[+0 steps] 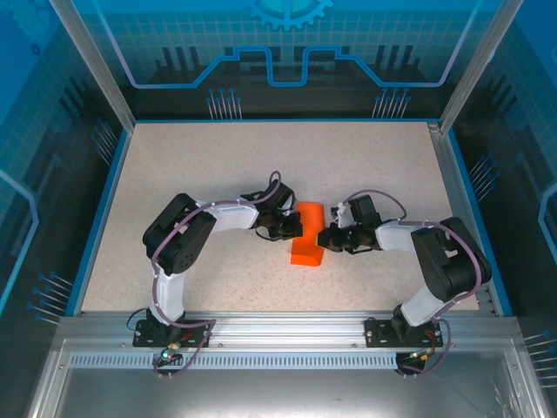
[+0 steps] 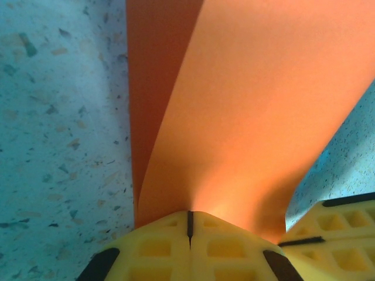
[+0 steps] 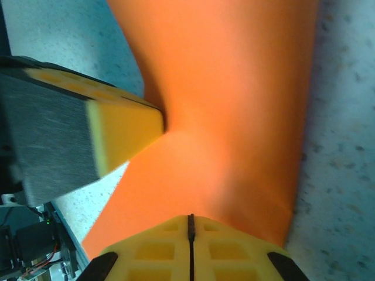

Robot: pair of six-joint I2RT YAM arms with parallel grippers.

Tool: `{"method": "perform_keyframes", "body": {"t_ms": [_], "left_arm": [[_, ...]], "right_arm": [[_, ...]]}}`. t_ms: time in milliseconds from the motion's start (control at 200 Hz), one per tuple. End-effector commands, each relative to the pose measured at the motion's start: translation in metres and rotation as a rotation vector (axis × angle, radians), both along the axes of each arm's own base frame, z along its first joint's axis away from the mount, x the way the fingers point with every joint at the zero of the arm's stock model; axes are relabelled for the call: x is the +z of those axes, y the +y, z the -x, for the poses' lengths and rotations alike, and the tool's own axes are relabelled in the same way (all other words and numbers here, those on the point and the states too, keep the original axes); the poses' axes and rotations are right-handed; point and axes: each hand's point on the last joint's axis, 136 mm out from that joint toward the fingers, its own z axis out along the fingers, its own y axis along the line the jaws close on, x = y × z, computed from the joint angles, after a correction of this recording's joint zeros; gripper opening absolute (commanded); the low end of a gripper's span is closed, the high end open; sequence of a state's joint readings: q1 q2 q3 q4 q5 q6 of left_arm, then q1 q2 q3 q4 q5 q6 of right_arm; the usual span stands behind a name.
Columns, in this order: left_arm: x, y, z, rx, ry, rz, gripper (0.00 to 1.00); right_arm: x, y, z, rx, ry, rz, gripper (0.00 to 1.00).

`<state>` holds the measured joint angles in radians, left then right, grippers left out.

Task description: Fold a paper plane with a square sheet of paper (pick it up from the middle)

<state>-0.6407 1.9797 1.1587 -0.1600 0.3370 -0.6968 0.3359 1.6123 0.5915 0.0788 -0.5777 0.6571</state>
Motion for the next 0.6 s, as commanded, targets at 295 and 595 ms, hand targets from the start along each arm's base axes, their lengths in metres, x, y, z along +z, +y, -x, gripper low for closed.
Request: {"method": "perform_keyframes", "body": {"t_ms": [295, 595], "left_arm": [[-0.032, 0.013, 0.021, -0.032, 0.070, -0.098, 0.00], [-0.034, 0.012, 0.020, -0.028, 0.073, -0.095, 0.00]], "right_arm": [[-0.028, -0.004, 0.019, 0.005, 0.052, 0.014, 0.07], [0.010, 0.009, 0.017, 0.048, -0.025, -0.039, 0.09]]}}
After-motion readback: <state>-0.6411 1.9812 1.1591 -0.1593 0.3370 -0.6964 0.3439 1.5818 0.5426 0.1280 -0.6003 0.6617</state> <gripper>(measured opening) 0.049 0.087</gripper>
